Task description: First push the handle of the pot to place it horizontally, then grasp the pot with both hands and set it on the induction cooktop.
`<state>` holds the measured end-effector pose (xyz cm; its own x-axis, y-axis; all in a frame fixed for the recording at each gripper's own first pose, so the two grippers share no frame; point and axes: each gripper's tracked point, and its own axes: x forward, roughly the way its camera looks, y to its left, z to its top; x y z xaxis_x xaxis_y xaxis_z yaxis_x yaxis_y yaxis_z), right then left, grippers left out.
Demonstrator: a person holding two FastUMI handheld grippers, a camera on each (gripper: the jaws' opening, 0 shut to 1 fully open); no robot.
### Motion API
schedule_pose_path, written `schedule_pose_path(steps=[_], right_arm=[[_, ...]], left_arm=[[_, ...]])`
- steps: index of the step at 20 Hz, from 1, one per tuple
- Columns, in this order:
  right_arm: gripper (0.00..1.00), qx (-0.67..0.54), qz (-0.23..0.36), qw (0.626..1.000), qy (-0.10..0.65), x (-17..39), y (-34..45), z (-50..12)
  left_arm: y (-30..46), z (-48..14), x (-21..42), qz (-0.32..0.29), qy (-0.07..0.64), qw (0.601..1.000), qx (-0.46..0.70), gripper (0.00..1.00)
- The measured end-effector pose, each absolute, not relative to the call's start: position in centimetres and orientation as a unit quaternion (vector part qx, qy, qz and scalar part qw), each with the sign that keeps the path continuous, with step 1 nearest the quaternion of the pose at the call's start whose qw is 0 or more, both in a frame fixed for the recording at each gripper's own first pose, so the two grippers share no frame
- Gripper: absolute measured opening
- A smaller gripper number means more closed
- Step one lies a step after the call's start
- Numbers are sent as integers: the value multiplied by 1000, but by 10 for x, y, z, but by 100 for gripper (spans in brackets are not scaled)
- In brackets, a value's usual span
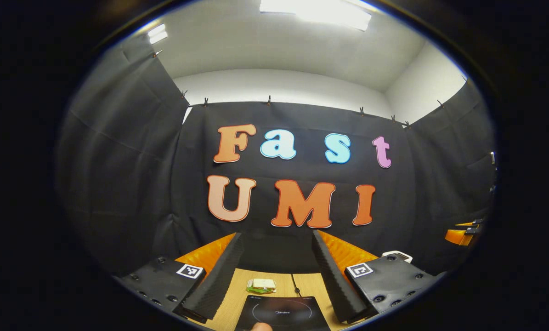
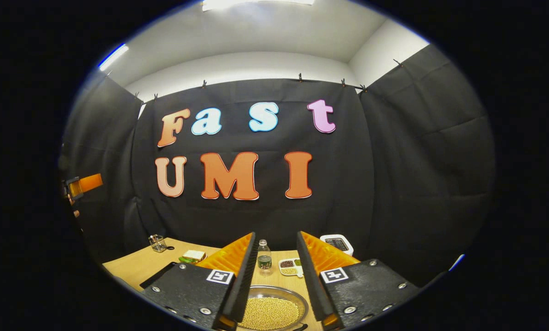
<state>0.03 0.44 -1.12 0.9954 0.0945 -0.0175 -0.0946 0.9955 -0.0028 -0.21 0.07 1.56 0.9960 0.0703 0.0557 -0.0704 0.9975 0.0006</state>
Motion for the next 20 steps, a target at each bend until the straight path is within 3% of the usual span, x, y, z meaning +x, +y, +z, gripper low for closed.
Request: schedule_pose_path(steps=[1,2,4,5,6,12,20], right_arm=[[55,-3,46,999,11,0,4,-16],[40,-3,46,999,17,-1,5,-24],[28,3,43,999,33,-1,4,-39],[29,7,43,998,40,-3,5,-47],[20,10,46,998,48,-5,7,-55],[2,11,57,995,81,-21,14,-93],[0,32,48,988,146,-41,5,-161]], left_arm=[[2,14,-2,36,-26,999,0,98],[3,13,-2,35,-23,999,-2,98],[5,11,-2,38,-21,999,-4,98],[7,11,-1,40,-21,999,-3,98],[9,10,0,41,-21,999,-2,99],[9,9,-1,42,-20,999,-3,98],[11,13,-5,39,-27,999,-1,98]])
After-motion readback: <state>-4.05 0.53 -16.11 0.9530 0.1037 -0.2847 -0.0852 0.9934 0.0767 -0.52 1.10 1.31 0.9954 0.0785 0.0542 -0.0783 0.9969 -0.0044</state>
